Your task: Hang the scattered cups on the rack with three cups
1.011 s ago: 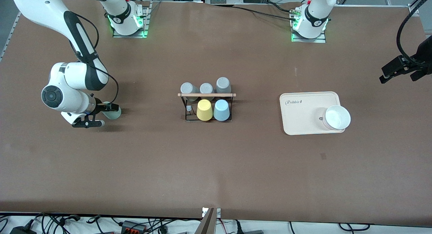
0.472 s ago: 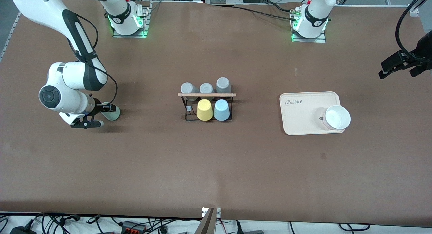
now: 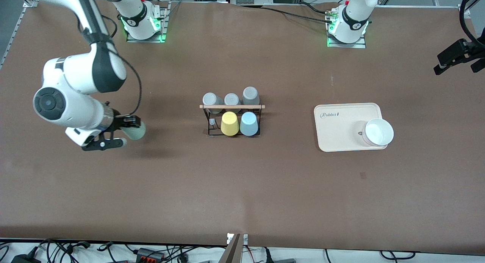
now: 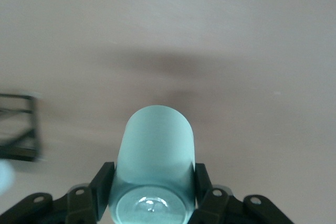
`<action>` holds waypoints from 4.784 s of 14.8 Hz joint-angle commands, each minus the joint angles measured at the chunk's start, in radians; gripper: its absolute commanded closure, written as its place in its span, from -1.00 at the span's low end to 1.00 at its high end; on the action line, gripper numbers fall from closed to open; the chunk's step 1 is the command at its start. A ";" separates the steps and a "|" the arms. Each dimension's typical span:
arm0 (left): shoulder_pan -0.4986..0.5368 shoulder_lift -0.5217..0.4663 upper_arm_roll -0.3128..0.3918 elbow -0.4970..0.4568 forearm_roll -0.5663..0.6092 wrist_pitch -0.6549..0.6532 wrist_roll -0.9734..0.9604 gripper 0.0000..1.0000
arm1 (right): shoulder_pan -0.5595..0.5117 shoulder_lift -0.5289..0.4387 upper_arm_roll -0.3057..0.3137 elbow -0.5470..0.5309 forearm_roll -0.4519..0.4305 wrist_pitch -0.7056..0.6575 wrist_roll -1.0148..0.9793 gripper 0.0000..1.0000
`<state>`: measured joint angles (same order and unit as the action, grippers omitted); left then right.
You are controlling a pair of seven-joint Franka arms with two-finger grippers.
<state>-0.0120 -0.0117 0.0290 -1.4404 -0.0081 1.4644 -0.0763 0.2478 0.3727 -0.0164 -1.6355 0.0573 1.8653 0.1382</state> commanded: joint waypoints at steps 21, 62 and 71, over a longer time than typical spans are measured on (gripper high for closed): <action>-0.016 0.050 0.009 0.020 -0.010 -0.018 0.010 -1.00 | 0.326 0.230 -0.008 0.275 0.153 0.012 0.621 0.57; -0.011 0.038 0.008 0.006 -0.050 0.034 0.058 -1.00 | -0.177 0.009 -0.037 0.402 0.004 -0.187 -0.061 -1.00; -0.003 0.036 0.009 0.005 -0.041 0.036 0.073 -1.00 | -0.240 -0.127 -0.036 0.268 -0.076 -0.163 -0.224 -1.00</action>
<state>-0.0243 0.0321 0.0366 -1.4393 -0.0408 1.5009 -0.0314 0.0086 0.3088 -0.0645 -1.2684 0.0225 1.6770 -0.0760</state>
